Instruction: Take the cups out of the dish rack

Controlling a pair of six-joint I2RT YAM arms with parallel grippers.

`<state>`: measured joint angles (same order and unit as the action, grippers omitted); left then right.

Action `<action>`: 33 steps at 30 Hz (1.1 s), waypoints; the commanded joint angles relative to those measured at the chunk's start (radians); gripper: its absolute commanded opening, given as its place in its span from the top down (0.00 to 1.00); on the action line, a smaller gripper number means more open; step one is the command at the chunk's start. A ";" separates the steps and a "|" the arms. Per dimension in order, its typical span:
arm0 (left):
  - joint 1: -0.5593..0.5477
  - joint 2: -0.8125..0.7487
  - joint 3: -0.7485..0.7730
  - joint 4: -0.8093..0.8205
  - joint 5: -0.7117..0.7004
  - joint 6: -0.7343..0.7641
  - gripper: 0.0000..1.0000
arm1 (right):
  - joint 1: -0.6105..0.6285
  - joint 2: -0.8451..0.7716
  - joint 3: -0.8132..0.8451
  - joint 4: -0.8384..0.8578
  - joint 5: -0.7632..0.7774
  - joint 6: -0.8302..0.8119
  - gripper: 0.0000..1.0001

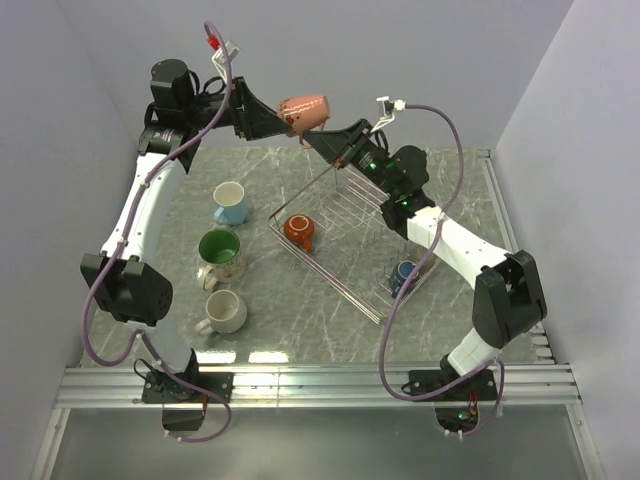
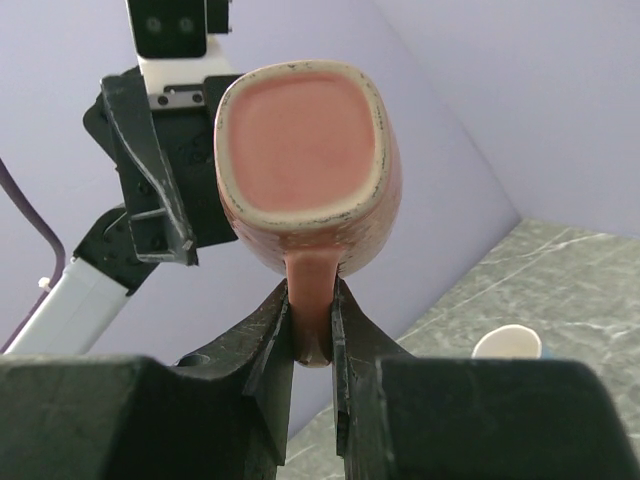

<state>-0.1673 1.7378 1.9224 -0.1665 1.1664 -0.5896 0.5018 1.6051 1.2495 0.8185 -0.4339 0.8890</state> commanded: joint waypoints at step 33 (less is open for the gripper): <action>-0.052 0.135 0.136 -0.428 -0.920 0.696 1.00 | 0.043 0.096 0.105 -0.479 0.164 -0.274 0.10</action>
<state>-0.1783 1.8336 1.9743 -0.5602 0.4267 -0.0975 0.5434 1.7008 1.3167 0.3725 -0.2924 0.6632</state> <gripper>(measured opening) 0.077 0.899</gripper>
